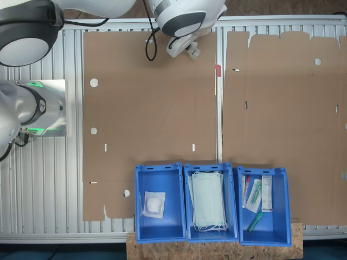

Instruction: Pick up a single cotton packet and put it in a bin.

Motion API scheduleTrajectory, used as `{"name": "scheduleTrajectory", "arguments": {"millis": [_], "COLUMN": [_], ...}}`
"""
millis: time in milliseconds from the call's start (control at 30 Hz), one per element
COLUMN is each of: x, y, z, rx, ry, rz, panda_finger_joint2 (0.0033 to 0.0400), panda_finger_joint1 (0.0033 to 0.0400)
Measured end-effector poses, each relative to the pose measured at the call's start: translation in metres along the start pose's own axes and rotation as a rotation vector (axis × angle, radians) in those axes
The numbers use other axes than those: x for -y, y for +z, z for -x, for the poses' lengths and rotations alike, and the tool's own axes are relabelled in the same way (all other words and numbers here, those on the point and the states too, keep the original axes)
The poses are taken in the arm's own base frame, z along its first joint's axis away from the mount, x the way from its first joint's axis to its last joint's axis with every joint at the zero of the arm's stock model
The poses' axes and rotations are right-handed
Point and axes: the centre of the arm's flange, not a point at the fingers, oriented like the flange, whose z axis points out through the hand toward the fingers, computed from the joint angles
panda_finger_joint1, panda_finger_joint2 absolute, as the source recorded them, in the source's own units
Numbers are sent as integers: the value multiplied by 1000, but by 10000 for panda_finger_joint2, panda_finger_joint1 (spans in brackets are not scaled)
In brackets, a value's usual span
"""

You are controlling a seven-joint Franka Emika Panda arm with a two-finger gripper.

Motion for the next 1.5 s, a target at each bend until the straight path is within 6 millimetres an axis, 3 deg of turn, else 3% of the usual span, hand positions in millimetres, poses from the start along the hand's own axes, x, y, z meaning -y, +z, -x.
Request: {"name": "scheduleTrajectory", "arguments": {"millis": [200,233,467,767,1100,1267,1500], "x": [3,3,9,22,25,22,19], "y": [-49,-49,-112,-185,-234,-239,-232], "z": [3,3,13,48,135,194,286], "rx": [-32,-32,-78,-119,-88,-68,-46], "ry": [4,4,10,42,119,193,331], "rz": [7,7,29,23,40,35,16], "panda_finger_joint2": [53,53,53,53,53,53,53], "panda_finger_joint1": [53,53,53,53,53,53,53]}}
